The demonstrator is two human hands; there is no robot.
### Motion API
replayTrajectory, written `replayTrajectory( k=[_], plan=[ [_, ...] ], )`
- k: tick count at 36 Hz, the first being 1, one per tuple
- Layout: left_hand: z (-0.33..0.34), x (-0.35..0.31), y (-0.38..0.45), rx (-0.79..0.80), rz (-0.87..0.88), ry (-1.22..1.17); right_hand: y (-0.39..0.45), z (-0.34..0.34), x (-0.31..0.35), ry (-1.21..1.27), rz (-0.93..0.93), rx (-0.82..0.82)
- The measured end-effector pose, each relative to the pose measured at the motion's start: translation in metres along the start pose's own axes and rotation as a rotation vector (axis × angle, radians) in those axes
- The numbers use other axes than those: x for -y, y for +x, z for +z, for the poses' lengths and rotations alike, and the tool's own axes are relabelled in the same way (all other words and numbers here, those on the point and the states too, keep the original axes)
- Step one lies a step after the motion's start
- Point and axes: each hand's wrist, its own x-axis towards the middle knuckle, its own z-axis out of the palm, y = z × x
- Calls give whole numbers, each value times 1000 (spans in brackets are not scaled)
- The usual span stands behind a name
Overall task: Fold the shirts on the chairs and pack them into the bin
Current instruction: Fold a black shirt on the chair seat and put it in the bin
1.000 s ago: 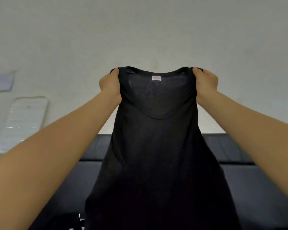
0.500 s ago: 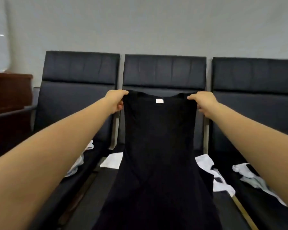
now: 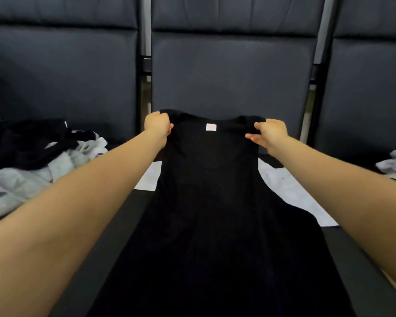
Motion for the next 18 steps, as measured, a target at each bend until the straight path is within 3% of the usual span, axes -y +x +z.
replayTrajectory(
  k=[5,11,16,18],
  plan=[
    [12,13,34,28,-80,27,25,19,-8,25,9,-26],
    [-5,64,56,118,-326,156,42,17,-56,-115,245,55],
    [-10,62,51,64,-248,119,37,3,-59,-18,146,-170],
    [-13,58,43,33,-121,275,32,-7,-56,-22,114,-211]
  ],
)
